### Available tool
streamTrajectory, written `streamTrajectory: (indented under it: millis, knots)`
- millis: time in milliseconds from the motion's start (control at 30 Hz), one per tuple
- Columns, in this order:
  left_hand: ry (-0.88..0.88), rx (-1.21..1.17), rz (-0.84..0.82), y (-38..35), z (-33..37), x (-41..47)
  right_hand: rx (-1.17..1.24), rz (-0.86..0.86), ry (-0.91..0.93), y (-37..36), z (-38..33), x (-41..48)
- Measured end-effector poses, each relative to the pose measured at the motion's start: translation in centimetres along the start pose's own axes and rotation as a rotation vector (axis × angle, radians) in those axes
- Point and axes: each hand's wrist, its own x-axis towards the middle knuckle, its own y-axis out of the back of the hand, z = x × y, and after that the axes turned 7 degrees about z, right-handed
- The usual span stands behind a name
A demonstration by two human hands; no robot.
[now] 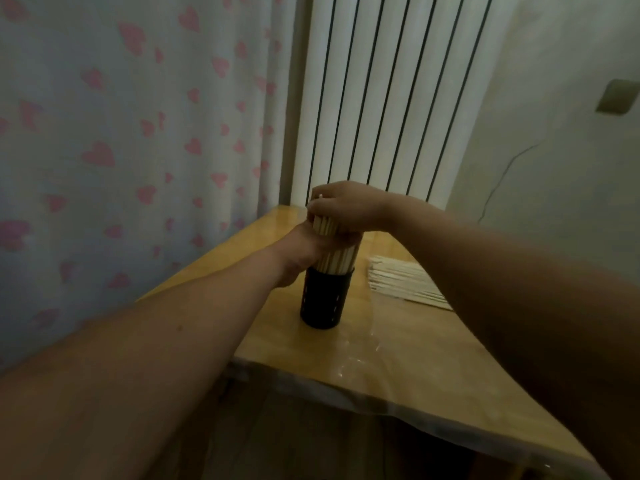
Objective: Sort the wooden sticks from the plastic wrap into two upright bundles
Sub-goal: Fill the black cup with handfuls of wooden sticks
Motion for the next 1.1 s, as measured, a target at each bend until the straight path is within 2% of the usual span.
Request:
streamTrajectory:
  millis: [133,233,367,433,533,667,733,900,967,1033,1100]
  knots:
    - [-0.025,0.005,0.003,-0.6,-0.1,0.1,0.178,0.091,-0.082,-0.7,0.2,-0.7]
    - [0.004,-0.031,-0.002,-0.2,-0.6,0.1,0.239,0.078,-0.115,-0.1,-1.0,-0.6]
    - [0.025,-0.042,0.02,-0.2,-0.9,0.0,0.05,0.013,-0.169,-0.2,-2.3,0.0]
    - [0.016,-0.036,0.007,-0.4,-0.6,-0.3,-0.044,0.01,-0.13,-0.4,-2.3,0.0]
    - [-0.008,0.008,-0.033,-0.1,-1.5,-0.9,-0.066,-0.058,-0.121,0.2,-1.7,0.4]
    - [0.055,0.036,-0.02,-0.1,-4.9,-2.2,-0.137,0.046,-0.069,-0.5,-1.4,0.4]
    - [0.078,0.035,0.007,-0.5,-6.7,-3.0,-0.121,0.082,-0.076,-0.6,-1.4,0.4]
    - [0.078,0.106,0.062,-1.0,-8.8,-4.3,0.039,0.033,-0.06,-0.4,-1.2,-0.3]
    - [0.08,0.12,0.061,-1.0,-8.9,-4.4,0.172,0.213,-0.001,-0.1,-0.6,-0.6]
    - [0.075,0.143,0.068,-1.0,-8.9,-4.5,0.291,0.547,0.022,0.7,0.8,-0.9]
    - [0.063,0.164,0.086,-1.1,-9.0,-4.7,0.351,0.765,-0.073,0.5,2.9,-2.4]
